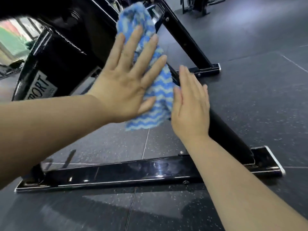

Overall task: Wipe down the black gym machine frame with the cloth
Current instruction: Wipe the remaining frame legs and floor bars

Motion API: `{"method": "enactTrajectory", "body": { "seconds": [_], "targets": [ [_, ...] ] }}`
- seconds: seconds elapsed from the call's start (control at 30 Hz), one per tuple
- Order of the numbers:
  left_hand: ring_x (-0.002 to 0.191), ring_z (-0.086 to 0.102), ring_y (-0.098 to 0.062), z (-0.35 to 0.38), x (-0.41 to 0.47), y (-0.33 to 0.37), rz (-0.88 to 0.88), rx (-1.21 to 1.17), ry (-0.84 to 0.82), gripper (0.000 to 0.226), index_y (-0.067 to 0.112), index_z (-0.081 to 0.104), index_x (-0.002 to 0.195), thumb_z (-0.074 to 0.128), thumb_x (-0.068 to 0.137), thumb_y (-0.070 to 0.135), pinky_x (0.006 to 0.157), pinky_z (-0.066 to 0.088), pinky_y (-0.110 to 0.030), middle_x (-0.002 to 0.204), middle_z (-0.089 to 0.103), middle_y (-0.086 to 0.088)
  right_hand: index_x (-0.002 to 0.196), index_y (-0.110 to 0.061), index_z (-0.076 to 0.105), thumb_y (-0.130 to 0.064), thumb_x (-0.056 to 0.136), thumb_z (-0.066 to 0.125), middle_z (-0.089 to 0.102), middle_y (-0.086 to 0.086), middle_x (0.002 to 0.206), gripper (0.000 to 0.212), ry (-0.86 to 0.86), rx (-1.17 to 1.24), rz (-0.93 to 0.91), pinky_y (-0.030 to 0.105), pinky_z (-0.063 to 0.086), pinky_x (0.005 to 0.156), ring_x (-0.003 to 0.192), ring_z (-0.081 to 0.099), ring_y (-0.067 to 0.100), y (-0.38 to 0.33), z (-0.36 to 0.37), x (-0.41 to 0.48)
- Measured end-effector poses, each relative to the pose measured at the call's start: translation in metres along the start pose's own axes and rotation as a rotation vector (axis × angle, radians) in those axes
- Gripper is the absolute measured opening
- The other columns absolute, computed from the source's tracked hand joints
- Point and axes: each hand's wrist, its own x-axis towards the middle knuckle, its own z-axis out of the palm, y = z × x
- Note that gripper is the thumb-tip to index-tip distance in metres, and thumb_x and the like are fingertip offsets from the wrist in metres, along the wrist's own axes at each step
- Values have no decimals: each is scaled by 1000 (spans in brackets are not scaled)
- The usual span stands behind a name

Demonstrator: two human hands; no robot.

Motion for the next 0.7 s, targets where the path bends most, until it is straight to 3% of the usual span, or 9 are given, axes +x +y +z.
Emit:
{"method": "enactTrajectory", "body": {
  "seconds": [0.1,0.17,0.27,0.37,0.43,0.53,0.7],
  "targets": [
    [138,20,-51,8,13,30,33,66,-19,77,11,26,149,28,93,64,113,3,-58,149,32,-25,147,-18,37,-41,99,17,45,0,147,56,21,-4,68,41,15,117,136,39,18,44,-6,-19],
    [134,34,-46,8,26,51,82,159,-106,78,15,34,145,20,89,67,112,12,-56,140,46,-18,144,-18,42,-38,98,16,51,-1,142,57,0,27,99,38,16,118,128,44,15,61,-11,-19],
    [123,45,-40,-1,44,74,168,95,-167,76,18,35,141,28,85,70,109,27,-49,127,51,-11,135,-22,54,-36,96,18,60,-1,132,55,-38,74,253,37,33,109,119,50,18,73,-23,-14],
    [116,45,-33,-14,57,43,259,38,-301,74,25,31,138,34,84,75,98,33,-42,127,47,-7,126,-20,62,-42,94,23,64,-1,124,55,-13,134,224,31,38,101,115,54,22,71,-25,-10],
    [108,50,-31,-26,63,3,244,66,-334,83,28,37,134,20,75,83,91,40,-41,123,52,-5,123,-15,61,-37,95,28,61,0,125,48,53,124,143,25,30,102,117,50,20,58,-18,-2],
    [97,54,-31,-42,73,-8,252,156,-470,93,25,43,125,6,67,87,80,42,-39,112,58,-5,120,-18,60,-31,96,38,59,-2,124,35,105,149,148,26,31,99,117,48,19,43,-17,10],
    [81,55,-25,-31,114,59,266,5,-772,84,27,54,113,43,62,92,61,37,-31,79,54,4,115,-18,58,-24,97,40,57,-2,110,26,238,192,482,23,28,85,110,48,23,67,-39,22]
  ]
}}
